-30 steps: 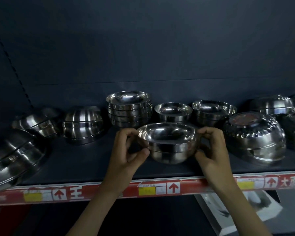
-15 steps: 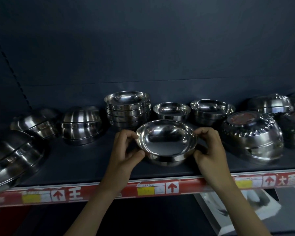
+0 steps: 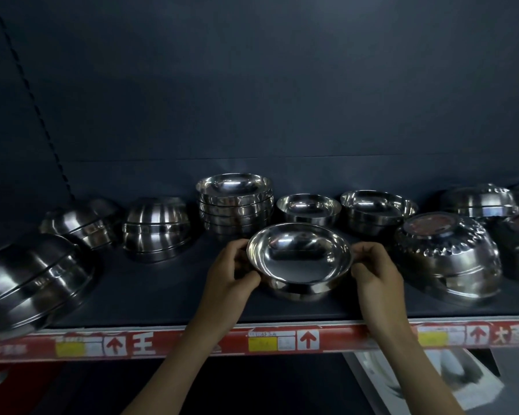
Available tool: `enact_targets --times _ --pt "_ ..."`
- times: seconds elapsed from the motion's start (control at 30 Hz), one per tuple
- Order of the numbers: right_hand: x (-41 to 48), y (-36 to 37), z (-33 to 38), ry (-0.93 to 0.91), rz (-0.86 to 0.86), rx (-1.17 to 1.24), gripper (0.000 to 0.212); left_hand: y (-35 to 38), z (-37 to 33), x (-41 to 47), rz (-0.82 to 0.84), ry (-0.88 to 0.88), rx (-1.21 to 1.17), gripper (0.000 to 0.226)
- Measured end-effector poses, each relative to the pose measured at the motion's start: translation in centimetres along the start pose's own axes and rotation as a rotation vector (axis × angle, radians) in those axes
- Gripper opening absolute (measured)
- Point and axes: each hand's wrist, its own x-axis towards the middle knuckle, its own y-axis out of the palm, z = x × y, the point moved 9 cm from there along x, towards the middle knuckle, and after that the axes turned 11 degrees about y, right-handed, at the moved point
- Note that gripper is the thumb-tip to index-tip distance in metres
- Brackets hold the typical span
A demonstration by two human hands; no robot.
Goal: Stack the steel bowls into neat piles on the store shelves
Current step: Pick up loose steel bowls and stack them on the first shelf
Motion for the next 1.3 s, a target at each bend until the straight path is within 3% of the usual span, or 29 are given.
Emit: enact_targets --times 0.17,0.27,0.5,0.57,0.7,0.87,0.97,1.13,1.3 --pt "-0.6 0.3 1.1 -0.032 0.027 0.063 0.024 -0.1 -0.6 0.0 0.01 0.004 -0.041 0.053" --pt "-0.9 0.4 1.6 -0.037 0.07 0.115 0.037 -0.4 -1.6 -0.2 0.012 0.023 -0.028 0.055" --pt "-1.1 1.7 5.6 -0.16 0.138 0.262 0.042 -3.0 -5.4 1.3 -0.039 0.166 -0.048 0.052" --pt "-0.7 2.6 7.2 -0.199 0.18 0.255 0.041 -4.2 -6.3 2.3 -0.057 0.203 -0.065 0.052" --pt "0.1 5.3 9.5 -0.237 0.276 0.171 0.064 -6.5 -7.0 4.6 -0.086 0.234 -0.107 0.05" --pt "1.6 9.1 11.8 -0.284 0.375 0.069 0.071 -8.2 -7.2 6.9 -0.077 0.246 -0.093 0.064" --pt "2.8 11.3 12.2 -0.296 0.453 0.051 0.084 -8.9 -6.9 7.9 -0.082 0.247 -0.082 0.059" --pt "4.6 13.8 12.5 -0.31 0.483 0.032 0.058 -9.9 -5.8 9.4 -0.108 0.229 -0.048 0.056" --pt "6.8 15.4 11.6 -0.263 0.478 -0.023 0.054 -9.9 -4.4 11.3 -0.091 0.204 -0.028 0.048"
